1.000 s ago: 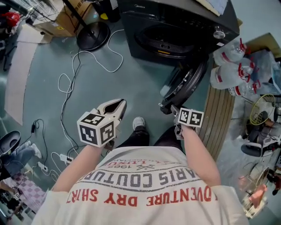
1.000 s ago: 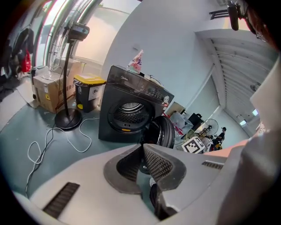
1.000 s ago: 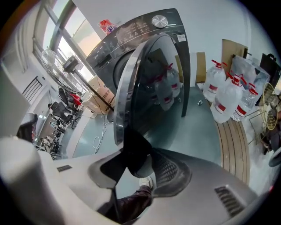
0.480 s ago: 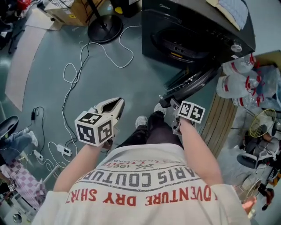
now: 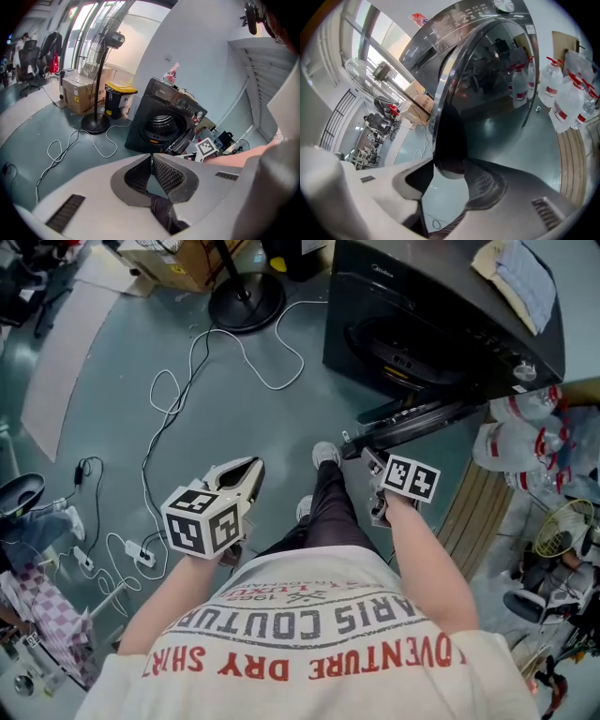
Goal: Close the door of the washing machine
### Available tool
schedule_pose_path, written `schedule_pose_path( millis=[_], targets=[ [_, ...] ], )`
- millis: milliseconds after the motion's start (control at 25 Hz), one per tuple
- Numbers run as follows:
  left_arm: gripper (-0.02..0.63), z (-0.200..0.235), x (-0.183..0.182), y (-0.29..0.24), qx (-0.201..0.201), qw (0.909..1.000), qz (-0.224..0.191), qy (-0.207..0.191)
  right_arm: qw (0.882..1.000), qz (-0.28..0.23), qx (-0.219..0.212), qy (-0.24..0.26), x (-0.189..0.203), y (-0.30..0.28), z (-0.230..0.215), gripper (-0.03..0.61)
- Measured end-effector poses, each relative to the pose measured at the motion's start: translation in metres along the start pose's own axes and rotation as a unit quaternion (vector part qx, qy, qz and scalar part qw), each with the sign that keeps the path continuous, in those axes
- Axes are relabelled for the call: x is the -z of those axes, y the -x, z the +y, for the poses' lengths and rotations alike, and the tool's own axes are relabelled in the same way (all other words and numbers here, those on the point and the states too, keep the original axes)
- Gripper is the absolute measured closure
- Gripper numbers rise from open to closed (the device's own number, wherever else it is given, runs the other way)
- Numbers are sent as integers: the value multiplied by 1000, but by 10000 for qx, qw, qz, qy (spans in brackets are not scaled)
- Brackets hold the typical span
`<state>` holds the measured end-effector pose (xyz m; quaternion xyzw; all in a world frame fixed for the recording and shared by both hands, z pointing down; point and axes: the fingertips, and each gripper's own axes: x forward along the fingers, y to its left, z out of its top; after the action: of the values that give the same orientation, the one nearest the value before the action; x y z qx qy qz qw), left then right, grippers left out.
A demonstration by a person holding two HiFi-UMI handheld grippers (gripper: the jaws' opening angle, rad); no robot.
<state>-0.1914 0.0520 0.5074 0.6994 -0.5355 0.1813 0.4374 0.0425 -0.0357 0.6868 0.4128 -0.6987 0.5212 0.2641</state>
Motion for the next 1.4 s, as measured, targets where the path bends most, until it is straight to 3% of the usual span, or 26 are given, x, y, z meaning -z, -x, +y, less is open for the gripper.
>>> schedule_pose_path(
  millis=[360,600,800,1040,1400],
  targets=[
    [575,11,-31,-15,-175,9997,-26,148,9973,311,-448,489,-33,-24,24,365],
    [575,16,-60,-26,-216,9996,-69,191,9910,525,-455,1144,-54,-37,33,388],
    [575,26,-74,-32,-286,9990,-114,332,9875,657,-413,1374,-71,-49,36,431],
    [575,35,-85,-44,-361,9984,-92,432,9901,526,-338,1257,-100,-59,36,517],
    [575,33,-113,-62,-400,9983,-54,424,9924,301,-383,1132,-145,-71,33,540]
  ],
)
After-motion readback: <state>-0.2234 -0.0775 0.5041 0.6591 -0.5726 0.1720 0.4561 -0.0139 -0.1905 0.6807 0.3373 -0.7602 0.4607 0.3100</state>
